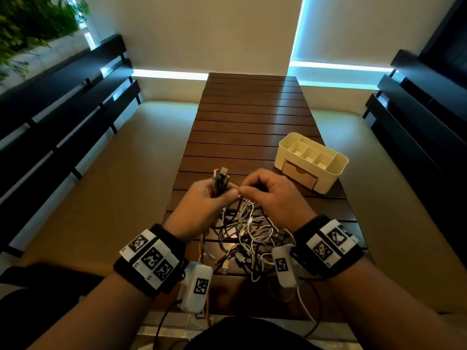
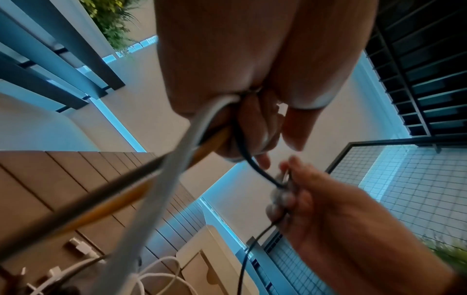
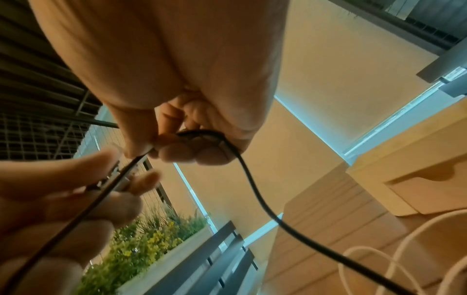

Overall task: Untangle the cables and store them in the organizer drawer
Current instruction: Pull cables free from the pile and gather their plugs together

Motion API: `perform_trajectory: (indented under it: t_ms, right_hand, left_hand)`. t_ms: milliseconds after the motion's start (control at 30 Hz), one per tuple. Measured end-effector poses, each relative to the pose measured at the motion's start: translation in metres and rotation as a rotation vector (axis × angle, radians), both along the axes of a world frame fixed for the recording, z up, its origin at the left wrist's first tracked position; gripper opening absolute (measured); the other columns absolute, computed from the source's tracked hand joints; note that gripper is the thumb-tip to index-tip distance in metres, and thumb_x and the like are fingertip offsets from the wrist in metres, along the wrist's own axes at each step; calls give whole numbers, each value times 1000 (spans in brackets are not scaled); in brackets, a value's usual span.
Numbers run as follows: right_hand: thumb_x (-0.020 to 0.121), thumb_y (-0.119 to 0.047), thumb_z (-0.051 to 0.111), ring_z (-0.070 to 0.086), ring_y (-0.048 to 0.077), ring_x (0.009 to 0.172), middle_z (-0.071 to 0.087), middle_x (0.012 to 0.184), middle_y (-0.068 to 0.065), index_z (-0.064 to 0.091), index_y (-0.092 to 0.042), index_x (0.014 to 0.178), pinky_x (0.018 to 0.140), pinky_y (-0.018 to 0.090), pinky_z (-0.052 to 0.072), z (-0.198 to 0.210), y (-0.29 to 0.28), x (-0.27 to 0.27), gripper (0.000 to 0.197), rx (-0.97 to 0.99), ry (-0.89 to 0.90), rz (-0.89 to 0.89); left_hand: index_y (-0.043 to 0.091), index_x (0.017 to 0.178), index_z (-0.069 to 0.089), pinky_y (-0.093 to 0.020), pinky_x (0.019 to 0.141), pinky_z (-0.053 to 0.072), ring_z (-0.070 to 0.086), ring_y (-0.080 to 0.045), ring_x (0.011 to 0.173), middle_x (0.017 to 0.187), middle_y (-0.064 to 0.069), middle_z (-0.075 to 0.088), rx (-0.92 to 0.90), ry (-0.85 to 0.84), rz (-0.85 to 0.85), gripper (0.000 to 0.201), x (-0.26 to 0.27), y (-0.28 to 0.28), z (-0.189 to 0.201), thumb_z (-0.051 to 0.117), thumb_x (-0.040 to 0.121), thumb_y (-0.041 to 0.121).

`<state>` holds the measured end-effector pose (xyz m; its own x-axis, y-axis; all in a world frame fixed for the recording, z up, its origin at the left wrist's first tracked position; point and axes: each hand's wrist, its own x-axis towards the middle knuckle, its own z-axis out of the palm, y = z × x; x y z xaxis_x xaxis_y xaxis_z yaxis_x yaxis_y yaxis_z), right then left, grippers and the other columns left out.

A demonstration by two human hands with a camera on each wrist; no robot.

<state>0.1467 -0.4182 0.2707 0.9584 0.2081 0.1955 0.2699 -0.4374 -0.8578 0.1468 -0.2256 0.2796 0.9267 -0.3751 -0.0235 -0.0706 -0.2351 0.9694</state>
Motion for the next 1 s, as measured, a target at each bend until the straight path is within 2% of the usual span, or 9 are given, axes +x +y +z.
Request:
perform_trajectory:
  t_ms: [200,367,467,533,633,733,867,933,1000]
  right_hand:
    - [91,-22,68,65,10,77,68,85,-4,65,-24,94,73,25,57,8,-3,5,5,64,-29,18]
    - [95,-23,62,65,15,73,66,78,-1,65,-22,92,74,33,57,-9,-20,9,4,70,108,-19]
    - [96,-22,62,62,16,72,66,83,10,66,-21,92,71,32,55,-20,-23,12,6,144,184,-20]
    - [96,-23,62,60,16,71,65,82,8,66,-23,91,70,33,55,-23,-22,13,7,137,188,-40]
    - [95,-23,64,62,11,75,67,81,-4,68,-24,88,74,29,54,-19,-23,13,8,92,149,-91]
    - [93,-26,66,64,12,79,69,84,-4,70,-23,89,75,29,55,-11,-26,12,7,-73,104,-80]
    - [94,-27,65,60,4,80,63,88,-10,68,-20,92,71,19,46,-9,-14,16,8,-380,75,58]
    - [94,-26,65,56,1,81,59,89,-13,68,-19,92,70,15,39,-9,-5,17,8,-425,29,92]
    - [94,-24,65,55,2,81,58,88,-13,68,-19,92,70,14,40,-5,3,16,6,-383,-36,104]
  left_hand:
    - [5,87,63,-9,49,37,46,4,46,52,16,54,45,-42,-53,13,0,-2,11,61,95,15]
    - [7,84,64,-22,46,32,35,-7,43,49,7,43,-4,28,53,20,12,26,23,57,97,20]
    - [6,83,63,-23,42,28,29,-10,42,49,6,37,-76,88,35,21,7,30,22,52,99,16]
    - [5,83,63,-23,42,27,27,-10,42,49,7,35,-104,106,32,21,2,27,19,52,99,14]
    - [2,85,67,-22,47,31,34,-6,43,50,8,41,103,31,28,22,4,28,12,58,97,19]
    - [10,88,70,-23,56,38,50,-8,58,69,4,59,425,-73,69,17,9,28,6,62,96,24]
    - [15,92,68,-28,59,40,52,-16,66,79,-3,62,435,-139,203,12,16,24,11,60,97,23]
    - [12,97,70,-34,66,48,59,-22,73,84,-7,67,405,-175,157,17,18,17,11,60,98,26]
    - [15,96,70,-33,69,49,61,-16,74,83,-4,68,400,-180,35,18,16,10,9,58,98,29]
